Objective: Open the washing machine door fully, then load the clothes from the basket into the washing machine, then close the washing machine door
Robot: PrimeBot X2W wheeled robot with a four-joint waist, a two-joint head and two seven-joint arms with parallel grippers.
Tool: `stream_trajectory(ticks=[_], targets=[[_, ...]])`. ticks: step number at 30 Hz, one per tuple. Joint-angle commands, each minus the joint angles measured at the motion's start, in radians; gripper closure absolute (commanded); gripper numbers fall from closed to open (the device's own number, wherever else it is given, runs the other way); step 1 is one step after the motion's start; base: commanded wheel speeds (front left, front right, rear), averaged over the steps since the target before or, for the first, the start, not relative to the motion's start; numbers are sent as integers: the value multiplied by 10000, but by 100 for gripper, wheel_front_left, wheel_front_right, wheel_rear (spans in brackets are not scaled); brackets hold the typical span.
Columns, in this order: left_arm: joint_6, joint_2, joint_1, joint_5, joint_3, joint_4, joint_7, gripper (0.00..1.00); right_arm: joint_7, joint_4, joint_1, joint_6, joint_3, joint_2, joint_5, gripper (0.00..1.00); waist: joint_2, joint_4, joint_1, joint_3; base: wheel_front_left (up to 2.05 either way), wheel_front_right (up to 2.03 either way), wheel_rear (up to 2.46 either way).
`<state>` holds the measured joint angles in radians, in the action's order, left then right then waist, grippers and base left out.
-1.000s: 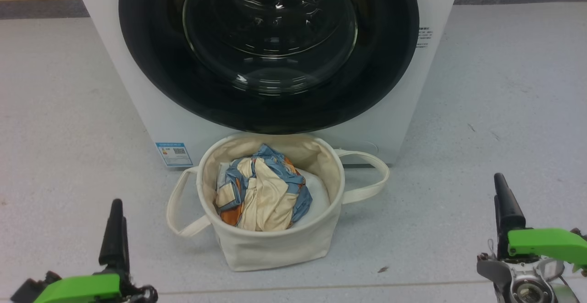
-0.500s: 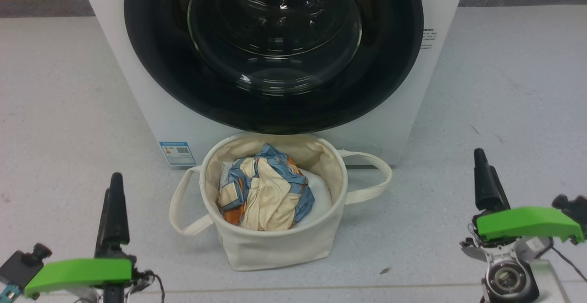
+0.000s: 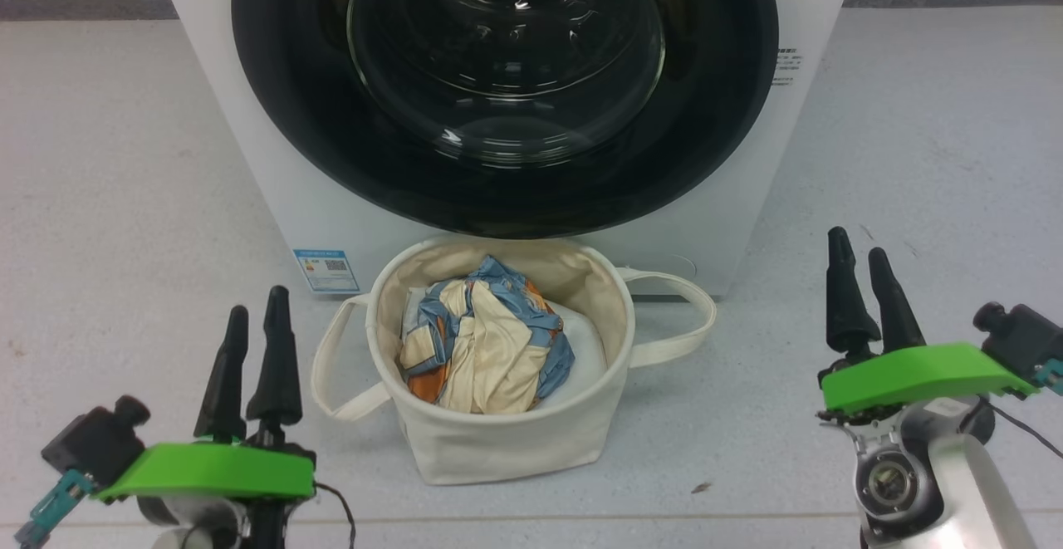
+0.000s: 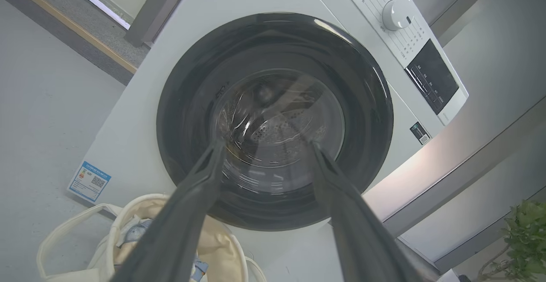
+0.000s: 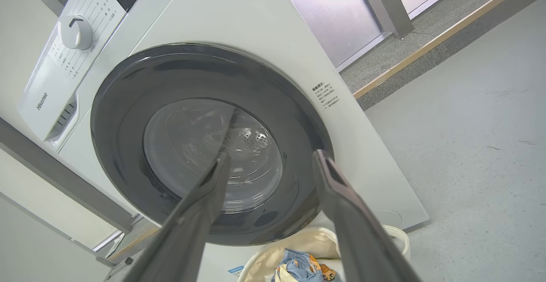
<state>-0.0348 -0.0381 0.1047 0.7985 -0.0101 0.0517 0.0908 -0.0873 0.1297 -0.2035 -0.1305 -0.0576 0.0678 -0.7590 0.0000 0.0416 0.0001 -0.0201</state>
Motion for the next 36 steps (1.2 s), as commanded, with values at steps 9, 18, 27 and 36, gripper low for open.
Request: stream_trajectory(ticks=[9,18,27,36], targets=[[565,-101,604,-2043,313,-493,387,0,-420,-26,-747,-1,-470,46,1661,0,0,18,0,-57,0,0,0],[854,-113,652,-3343,687,-341,650,0,-683,442,-879,-2,-500,-102,2847,0,0,120,0,-188,0,0,0],[1112,-134,828,-4403,895,858,914,0,-947,555,-947,-2,-465,-178,4307,0,0,176,0,-288,0,0,0],[1281,-133,964,-5429,970,1067,1177,0,-1211,470,-870,-2,-669,-185,5238,0,0,201,0,-355,0,0,0]])
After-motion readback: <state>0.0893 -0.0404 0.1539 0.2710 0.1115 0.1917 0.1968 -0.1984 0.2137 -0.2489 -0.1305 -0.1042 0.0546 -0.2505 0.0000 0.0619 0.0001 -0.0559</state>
